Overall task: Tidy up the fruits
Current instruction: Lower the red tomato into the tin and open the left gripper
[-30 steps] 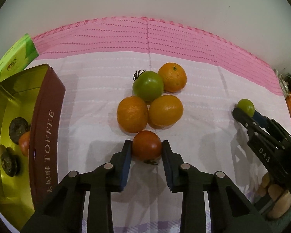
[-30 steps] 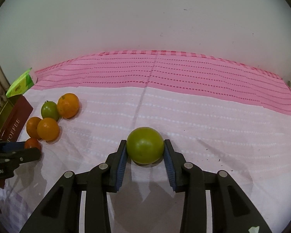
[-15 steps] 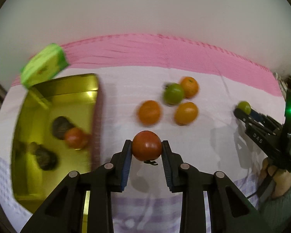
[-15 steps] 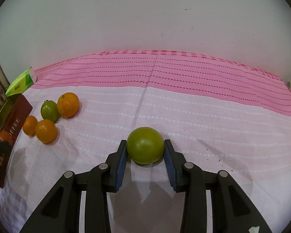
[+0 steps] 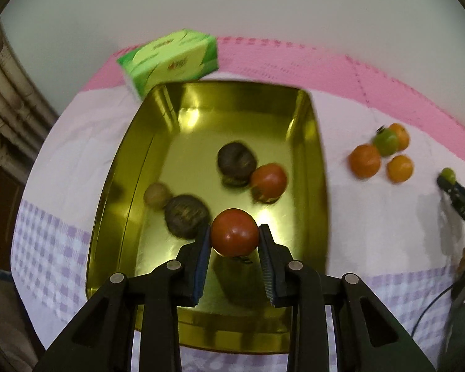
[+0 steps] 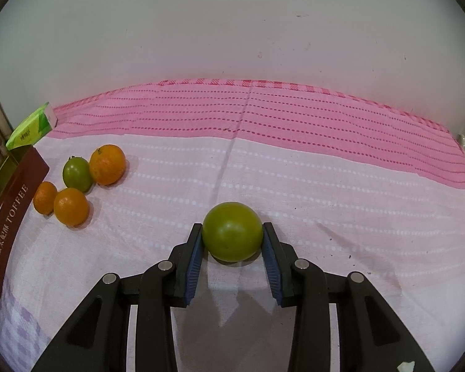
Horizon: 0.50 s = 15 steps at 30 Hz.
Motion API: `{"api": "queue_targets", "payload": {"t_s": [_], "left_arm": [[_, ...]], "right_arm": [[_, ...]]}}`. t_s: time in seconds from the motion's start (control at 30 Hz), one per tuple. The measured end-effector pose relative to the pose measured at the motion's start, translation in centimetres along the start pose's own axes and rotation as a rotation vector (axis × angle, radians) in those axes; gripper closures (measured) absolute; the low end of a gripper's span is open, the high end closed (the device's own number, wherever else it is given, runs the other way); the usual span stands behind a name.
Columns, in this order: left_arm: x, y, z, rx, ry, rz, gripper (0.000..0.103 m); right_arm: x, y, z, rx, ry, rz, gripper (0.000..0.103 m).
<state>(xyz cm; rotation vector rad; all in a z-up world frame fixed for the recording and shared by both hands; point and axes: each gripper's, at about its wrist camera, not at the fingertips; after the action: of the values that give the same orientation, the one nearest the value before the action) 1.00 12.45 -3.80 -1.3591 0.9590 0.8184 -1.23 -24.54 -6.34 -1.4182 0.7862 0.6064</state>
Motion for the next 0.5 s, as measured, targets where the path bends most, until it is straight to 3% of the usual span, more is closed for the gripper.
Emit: {"api": "queue_targets", "payload": {"t_s": [0.13, 0.5], "left_arm": [[1.0, 0.5, 1.1, -0.036, 0.005, 0.030, 0.072], [2.5, 0.9, 2.0, -0.021, -0.037, 0.053, 0.072]], "right_arm": [[0.0, 0.0, 0.1, -0.004, 0.003, 0.000, 0.067], [0.1, 0.0, 0.3, -0.014, 0.015, 0.001, 0.067]]}}
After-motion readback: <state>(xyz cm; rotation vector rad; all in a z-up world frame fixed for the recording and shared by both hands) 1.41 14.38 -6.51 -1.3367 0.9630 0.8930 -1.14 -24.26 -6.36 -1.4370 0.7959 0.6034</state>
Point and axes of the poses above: each gripper's, at about its wrist camera, not at the fingertips, and x roughly the way its jaws point, z to its left, y to its underside, and after that the axes turned 3 degrees about y, right-handed
